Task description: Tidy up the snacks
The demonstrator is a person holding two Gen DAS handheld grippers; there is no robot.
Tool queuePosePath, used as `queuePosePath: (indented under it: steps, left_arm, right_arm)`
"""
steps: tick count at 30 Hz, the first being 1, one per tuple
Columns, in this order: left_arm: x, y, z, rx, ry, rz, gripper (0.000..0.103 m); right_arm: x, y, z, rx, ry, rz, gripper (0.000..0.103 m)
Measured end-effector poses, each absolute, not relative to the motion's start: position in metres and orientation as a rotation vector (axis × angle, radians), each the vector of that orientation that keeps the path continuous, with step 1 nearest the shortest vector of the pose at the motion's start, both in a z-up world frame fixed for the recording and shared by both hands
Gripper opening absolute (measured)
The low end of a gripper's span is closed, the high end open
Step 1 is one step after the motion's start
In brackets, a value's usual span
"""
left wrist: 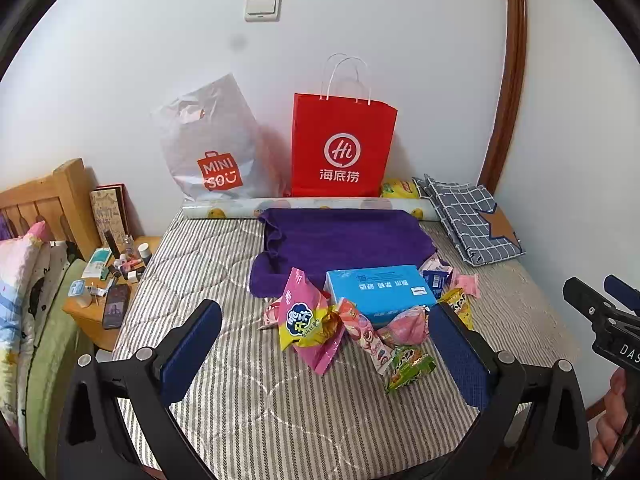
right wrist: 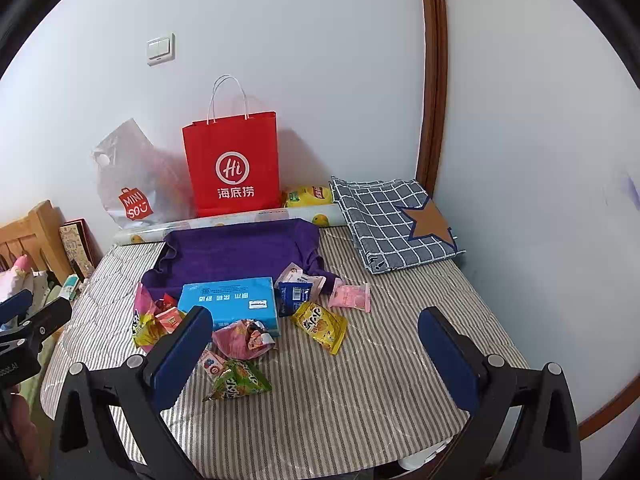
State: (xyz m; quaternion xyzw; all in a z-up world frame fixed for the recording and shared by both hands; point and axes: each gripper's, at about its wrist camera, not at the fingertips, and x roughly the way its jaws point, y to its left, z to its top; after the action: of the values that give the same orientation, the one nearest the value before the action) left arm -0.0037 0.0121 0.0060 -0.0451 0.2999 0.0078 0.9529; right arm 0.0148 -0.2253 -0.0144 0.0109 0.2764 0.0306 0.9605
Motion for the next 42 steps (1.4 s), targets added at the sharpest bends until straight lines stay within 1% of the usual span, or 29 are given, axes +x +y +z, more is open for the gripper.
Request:
queuePosePath:
  steps: [42]
  left_arm:
    - [-0.0105,0.016,0.006,-0.084,0.592,0.026,0.102]
  right_arm:
    - [0.0106,-0.2199,-0.0108,0.03,0.545,0.071,0.103]
